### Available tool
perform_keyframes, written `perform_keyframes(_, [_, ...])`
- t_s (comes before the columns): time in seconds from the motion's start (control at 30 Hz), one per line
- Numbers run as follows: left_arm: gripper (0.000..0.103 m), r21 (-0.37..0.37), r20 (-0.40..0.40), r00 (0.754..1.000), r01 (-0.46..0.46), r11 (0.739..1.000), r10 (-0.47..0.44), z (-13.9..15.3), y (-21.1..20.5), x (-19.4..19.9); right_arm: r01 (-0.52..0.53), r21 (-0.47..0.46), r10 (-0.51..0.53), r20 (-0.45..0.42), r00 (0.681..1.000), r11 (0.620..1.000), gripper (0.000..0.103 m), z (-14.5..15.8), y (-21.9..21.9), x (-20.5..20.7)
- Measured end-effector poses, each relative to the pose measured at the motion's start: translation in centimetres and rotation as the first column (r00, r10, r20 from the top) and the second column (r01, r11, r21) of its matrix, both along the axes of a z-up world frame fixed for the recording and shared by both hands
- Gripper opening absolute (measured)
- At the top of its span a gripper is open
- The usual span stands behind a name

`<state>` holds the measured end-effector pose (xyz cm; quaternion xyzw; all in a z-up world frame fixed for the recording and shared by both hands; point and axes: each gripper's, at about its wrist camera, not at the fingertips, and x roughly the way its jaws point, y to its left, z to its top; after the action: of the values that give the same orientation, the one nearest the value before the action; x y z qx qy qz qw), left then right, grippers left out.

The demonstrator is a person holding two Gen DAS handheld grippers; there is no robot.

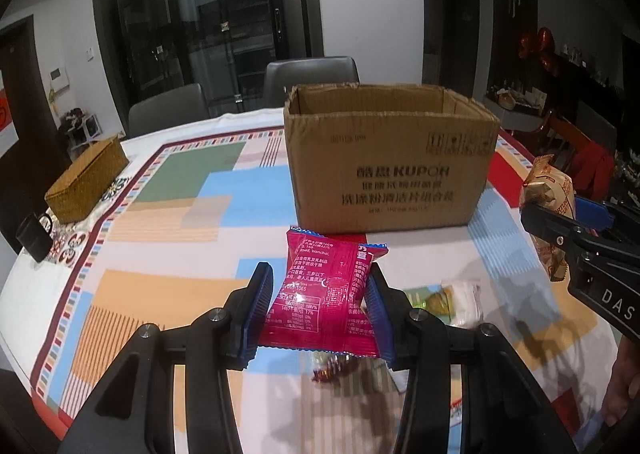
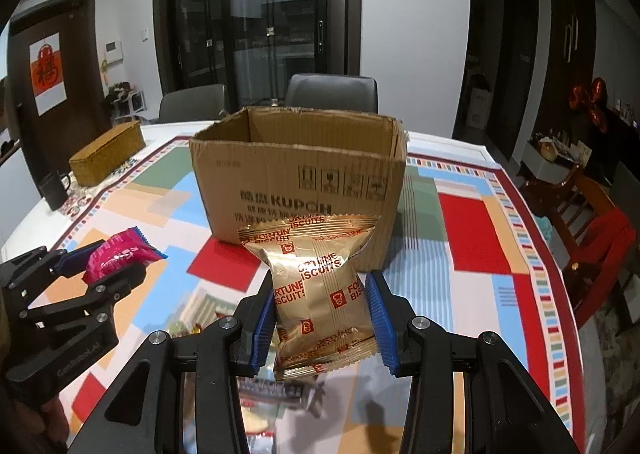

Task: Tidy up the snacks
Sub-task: 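Lift both held snacks and carry them over the open cardboard box, then open the left tool to drop the pink pack while the right drops the biscuits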

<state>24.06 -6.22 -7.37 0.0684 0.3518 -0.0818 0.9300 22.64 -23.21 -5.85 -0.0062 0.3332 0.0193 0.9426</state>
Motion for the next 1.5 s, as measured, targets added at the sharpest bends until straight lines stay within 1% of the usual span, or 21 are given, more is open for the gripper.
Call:
perform_keyframes(0.33, [0.046,-0.027,0.025,0.999,0.024,0.999,-0.023,2.3,-0.3,3.0,0.012,-0.016,-0.012,0.055,0.998,1.000,0.044,2.0,-0.4,2.4])
perform_keyframes(0.67, [0.046,-0.028,0.083,0.996,0.046,0.999,-0.044,4.8,-1.4,6.1,0.015,-0.026,-0.013,0.107,0.994,1.000,0.044,4.6,-1.0,4.8])
perform_keyframes(0.8, [0.046,-0.019,0.104,0.993,0.049,0.999,-0.046,5.6,-1.9,7.3,0.018,-0.016,-0.016,0.114,0.993,1.000,0.044,5.1,-1.2,5.9])
perform_keyframes(1.03, [0.046,-0.027,0.134,0.990,0.052,0.998,-0.047,6.7,-1.9,9.1,0.022,-0.013,-0.020,0.129,0.991,1.000,0.044,5.7,-1.4,7.7])
perform_keyframes(1.17, [0.046,-0.032,0.146,0.988,0.056,0.998,-0.050,7.1,-2.0,10.2,0.028,-0.002,-0.027,0.133,0.991,1.000,0.044,6.1,-1.6,8.5])
perform_keyframes(1.27, [0.046,-0.051,0.137,0.989,0.057,0.997,-0.050,7.1,-2.0,11.4,0.036,0.003,-0.036,0.134,0.990,0.999,0.044,6.2,-1.7,9.3])
perform_keyframes(1.5, [0.046,-0.040,0.121,0.991,0.062,0.997,-0.056,6.4,-2.8,13.5,0.055,0.011,-0.056,0.121,0.991,0.998,0.044,6.0,-2.2,10.8])
